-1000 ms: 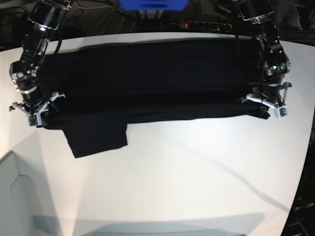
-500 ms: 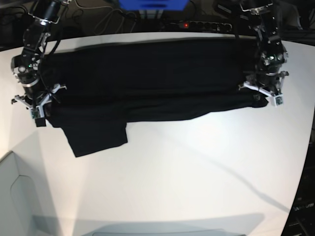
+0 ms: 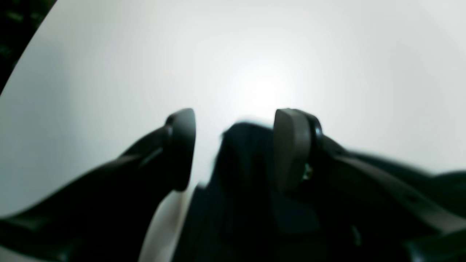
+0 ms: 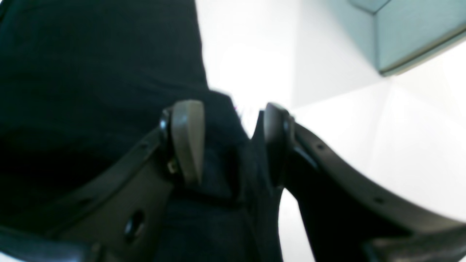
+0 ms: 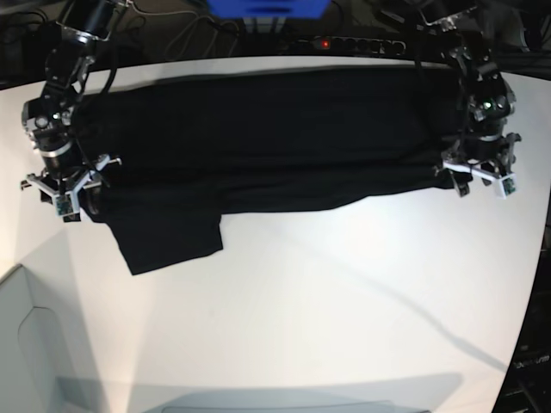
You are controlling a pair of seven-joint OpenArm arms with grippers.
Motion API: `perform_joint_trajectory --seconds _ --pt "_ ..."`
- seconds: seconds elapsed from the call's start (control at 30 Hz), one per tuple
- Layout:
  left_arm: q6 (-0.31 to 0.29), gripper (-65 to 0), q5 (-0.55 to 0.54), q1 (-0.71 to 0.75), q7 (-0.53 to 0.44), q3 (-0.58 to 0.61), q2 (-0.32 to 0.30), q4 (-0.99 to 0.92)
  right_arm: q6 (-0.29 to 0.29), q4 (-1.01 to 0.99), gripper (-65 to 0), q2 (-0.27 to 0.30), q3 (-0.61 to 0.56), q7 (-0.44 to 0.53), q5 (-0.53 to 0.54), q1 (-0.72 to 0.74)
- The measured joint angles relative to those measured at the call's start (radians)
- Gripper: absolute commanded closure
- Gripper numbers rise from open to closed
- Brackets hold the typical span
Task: Fold the T-shirt properly
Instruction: 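Fold the hem up over the shirt toward the collar edge, then drag the folded shirt toward the arms and lay the hem down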
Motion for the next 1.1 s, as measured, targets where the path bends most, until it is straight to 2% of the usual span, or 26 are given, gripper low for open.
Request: perform_joint_trajectory --seconds 0.6,0.77,0.83,0.93,1.1 --pt "0.0 -31.9 0.0 -0.031 0.0 0.005 0.003 -0.109 0.0 -0.017 -28.1 -0.003 -0.001 -0.004 -0.007 0.017" --pt "0.0 -14.6 0.002 -0.031 0.001 0.004 0.003 -0.109 0.0 -0.017 -28.1 -0.003 -0.001 -0.004 -0.007 0.017" --pt "0.0 -10.5 0.001 -0.031 0.001 0.004 0.003 -0.109 0.0 -0.017 -28.1 -0.003 -0.001 -0.004 -0.007 0.017" --pt "0.0 -0.1 0.001 -0.033 0.001 0.005 0.003 -0.109 0.0 -0.016 -28.1 -0.003 -0.001 -0.004 -0.007 0.017" --pt "0.0 0.0 0.002 -0.03 0.001 0.005 0.003 -0.106 0.0 -0.015 -28.1 -0.004 0.001 -0.007 -0.009 0.03"
